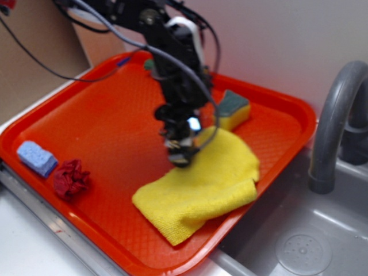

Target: Grab the plastic pickle.

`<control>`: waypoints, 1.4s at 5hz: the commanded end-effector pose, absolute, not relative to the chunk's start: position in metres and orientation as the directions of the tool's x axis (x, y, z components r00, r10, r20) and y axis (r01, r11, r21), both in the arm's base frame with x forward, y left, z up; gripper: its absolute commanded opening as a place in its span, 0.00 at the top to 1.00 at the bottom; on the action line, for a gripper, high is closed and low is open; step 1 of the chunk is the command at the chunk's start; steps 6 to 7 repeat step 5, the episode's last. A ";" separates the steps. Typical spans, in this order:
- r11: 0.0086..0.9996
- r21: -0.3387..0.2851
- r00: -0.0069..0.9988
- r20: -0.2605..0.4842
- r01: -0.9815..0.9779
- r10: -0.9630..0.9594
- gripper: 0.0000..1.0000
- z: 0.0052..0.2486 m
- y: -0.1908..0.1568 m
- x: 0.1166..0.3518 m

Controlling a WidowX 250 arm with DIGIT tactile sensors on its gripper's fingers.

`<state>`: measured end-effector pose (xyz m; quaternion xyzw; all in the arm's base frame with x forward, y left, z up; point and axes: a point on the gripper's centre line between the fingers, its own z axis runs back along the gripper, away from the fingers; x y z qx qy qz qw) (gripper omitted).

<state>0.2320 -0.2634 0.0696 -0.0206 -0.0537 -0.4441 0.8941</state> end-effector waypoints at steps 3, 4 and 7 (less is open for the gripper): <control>1.000 -0.007 0.978 0.207 -0.021 0.022 1.00 0.251 -0.131 0.181; 0.992 0.014 0.970 0.213 -0.126 0.120 1.00 0.265 -0.130 0.170; 0.993 -0.042 0.960 0.252 -0.110 0.117 1.00 0.261 -0.125 0.168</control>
